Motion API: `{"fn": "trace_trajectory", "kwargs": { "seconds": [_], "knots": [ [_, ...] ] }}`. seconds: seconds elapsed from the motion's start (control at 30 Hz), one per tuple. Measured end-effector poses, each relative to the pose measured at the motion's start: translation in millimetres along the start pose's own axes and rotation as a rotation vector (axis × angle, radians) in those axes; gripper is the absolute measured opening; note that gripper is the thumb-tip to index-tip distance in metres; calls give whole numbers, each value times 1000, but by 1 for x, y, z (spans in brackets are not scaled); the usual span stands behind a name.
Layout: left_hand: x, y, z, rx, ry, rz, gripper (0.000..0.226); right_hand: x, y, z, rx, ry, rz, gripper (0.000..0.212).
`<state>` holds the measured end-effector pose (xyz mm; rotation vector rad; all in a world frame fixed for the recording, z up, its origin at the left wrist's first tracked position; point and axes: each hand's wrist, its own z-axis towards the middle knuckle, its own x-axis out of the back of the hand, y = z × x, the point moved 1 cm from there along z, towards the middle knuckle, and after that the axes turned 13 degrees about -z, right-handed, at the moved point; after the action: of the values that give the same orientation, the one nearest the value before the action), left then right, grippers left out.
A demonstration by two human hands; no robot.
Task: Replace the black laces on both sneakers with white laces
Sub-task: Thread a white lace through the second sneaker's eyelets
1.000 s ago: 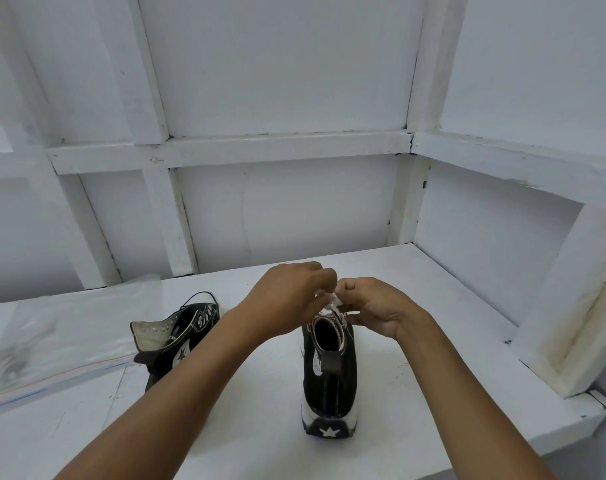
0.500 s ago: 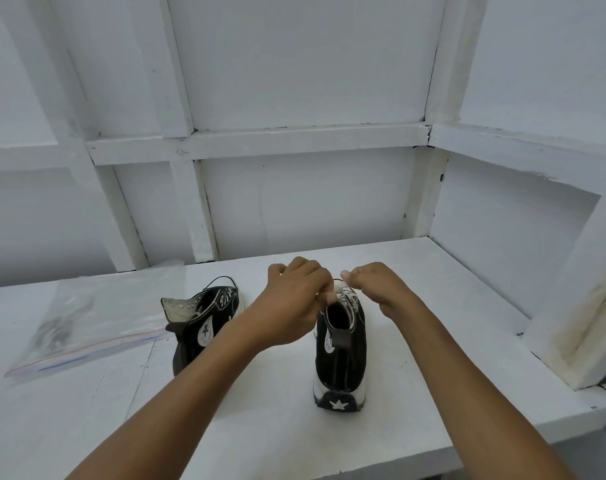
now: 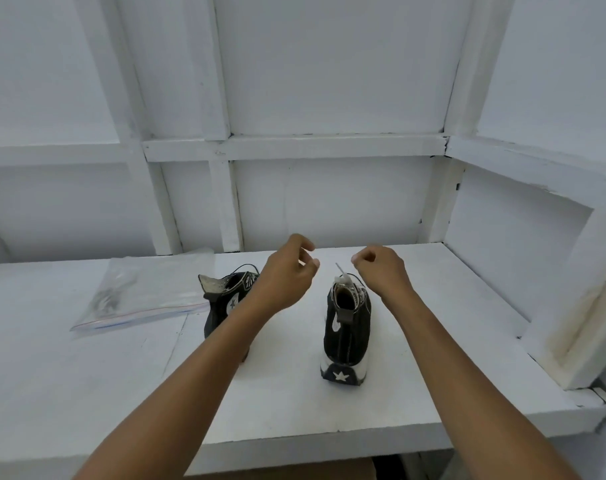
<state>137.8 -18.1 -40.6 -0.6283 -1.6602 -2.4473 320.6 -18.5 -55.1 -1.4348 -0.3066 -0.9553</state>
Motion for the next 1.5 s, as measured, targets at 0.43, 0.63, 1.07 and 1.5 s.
{"fn": "trace_trajectory", "kwargs": {
  "seconds": [0.43,0.63,1.07,1.5],
  "knots": [
    [154,-40,-47,267,306,27,9,-72,-154,-59,370,-339,149,14],
    [226,-102,-58,381,330,153,13,-168,-203,-63,441,-547,12,19],
    [321,-256,-59,514,30,520,42,-374,-244,-49,563,-547,-517,32],
    [351,-285,-39,397,97,571,36,-391,-275,-40,751,-11,-342,19]
  ]
}}
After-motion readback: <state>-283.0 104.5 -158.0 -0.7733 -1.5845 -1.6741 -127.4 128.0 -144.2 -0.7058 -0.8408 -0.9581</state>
